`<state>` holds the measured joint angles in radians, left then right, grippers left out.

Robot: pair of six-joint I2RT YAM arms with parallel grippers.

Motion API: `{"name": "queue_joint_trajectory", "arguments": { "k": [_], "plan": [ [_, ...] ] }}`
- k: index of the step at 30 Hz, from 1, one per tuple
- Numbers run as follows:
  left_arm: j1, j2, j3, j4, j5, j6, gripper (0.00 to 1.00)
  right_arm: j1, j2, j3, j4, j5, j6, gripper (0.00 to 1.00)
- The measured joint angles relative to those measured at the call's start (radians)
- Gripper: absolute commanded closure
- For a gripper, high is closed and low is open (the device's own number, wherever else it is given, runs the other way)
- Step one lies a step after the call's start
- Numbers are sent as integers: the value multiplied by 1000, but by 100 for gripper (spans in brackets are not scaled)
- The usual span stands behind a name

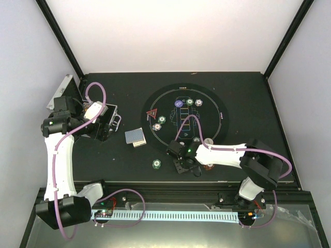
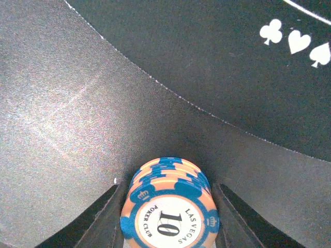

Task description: Distribute texas hold em gaming equipment

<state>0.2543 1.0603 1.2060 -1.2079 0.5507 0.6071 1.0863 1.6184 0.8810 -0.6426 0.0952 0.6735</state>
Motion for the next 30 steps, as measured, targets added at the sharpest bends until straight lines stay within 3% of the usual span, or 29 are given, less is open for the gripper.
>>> {"name": "queue_joint_trajectory", "arguments": {
  "k": [4, 7, 30],
  "plan": [
    [0, 2, 0, 0, 0, 0, 1, 2, 3, 2, 0, -2, 2, 42],
    [0, 1, 0, 0, 0, 0, 1, 3, 8, 3, -2, -6, -4, 38],
    [0, 7, 0, -5, 0, 7, 1, 7, 9, 58, -61, 0, -18, 35]
  ]
}}
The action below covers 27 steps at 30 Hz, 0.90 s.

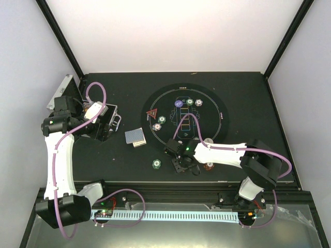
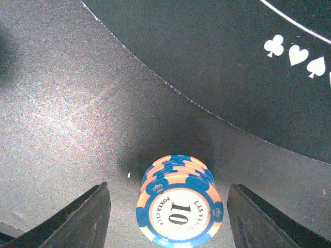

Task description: Distribute texas hold em gaming equipment

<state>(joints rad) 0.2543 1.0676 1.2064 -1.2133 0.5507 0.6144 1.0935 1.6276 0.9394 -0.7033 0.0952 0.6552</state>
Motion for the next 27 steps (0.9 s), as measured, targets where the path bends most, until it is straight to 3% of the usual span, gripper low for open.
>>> {"name": "queue_joint_trajectory", "arguments": {
  "k": [25, 27],
  "plan": [
    [0, 4, 1, -13, 0, 0, 1, 0, 12, 0, 0, 10, -5, 38],
    [0, 4, 1, -13, 0, 0, 1, 0, 18, 0, 0, 12, -7, 42]
  ]
}}
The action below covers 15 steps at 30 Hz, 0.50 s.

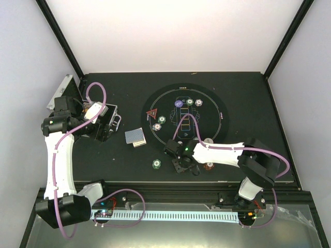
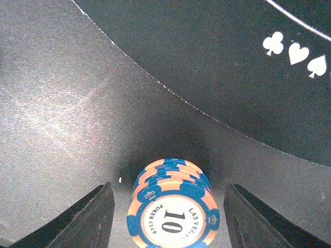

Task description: Distribute texas hold em gaming equipment

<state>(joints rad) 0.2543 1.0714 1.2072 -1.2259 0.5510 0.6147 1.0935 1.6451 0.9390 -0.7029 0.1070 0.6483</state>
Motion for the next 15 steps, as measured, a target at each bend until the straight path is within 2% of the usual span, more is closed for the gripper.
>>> {"name": "queue_joint_trajectory", "arguments": {
  "k": [5, 11, 15],
  "plan": [
    [0, 0, 0, 0, 0, 0, 1, 0, 5, -5, 1, 5, -8, 52],
    [0, 0, 0, 0, 0, 0, 1, 0, 5, -5, 2, 6, -11, 54],
    [0, 0, 0, 0, 0, 0, 1, 0, 5, -3, -4, 7, -13, 60]
  ]
}}
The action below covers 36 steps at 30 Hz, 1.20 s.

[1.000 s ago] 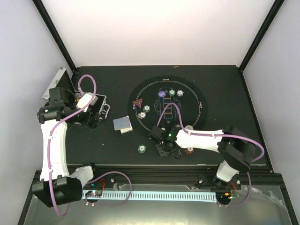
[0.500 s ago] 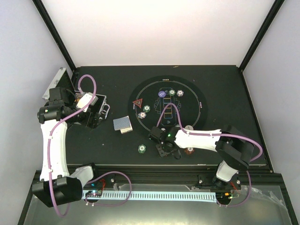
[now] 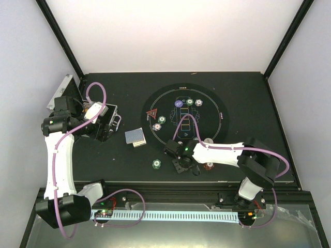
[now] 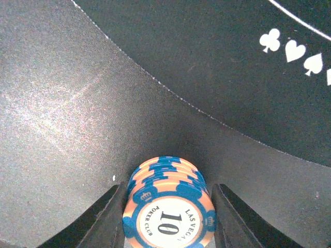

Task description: Distribute texas hold em gaming equipment

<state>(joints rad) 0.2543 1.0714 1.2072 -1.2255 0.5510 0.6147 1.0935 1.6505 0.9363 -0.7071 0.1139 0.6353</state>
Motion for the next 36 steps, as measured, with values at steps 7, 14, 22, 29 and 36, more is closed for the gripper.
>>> {"name": "queue_joint_trajectory", "arguments": {
  "k": [7, 14, 22, 29, 36],
  "plan": [
    [0, 0, 0, 0, 1, 0, 1, 0, -8, 22, -42, 11, -2, 68],
    [0, 0, 0, 0, 4, 0, 1, -12, -67, 99, -125, 46, -10, 68],
    [0, 0, 0, 0, 5, 0, 1, -259, -125, 151, -148, 71, -94, 69],
    [0, 0, 0, 0, 5, 0, 1, -505, -68, 191, -123, 68, -188, 69],
    [0, 0, 0, 0, 5, 0, 1, -612, 117, 252, -60, 55, -239, 69]
  ]
}}
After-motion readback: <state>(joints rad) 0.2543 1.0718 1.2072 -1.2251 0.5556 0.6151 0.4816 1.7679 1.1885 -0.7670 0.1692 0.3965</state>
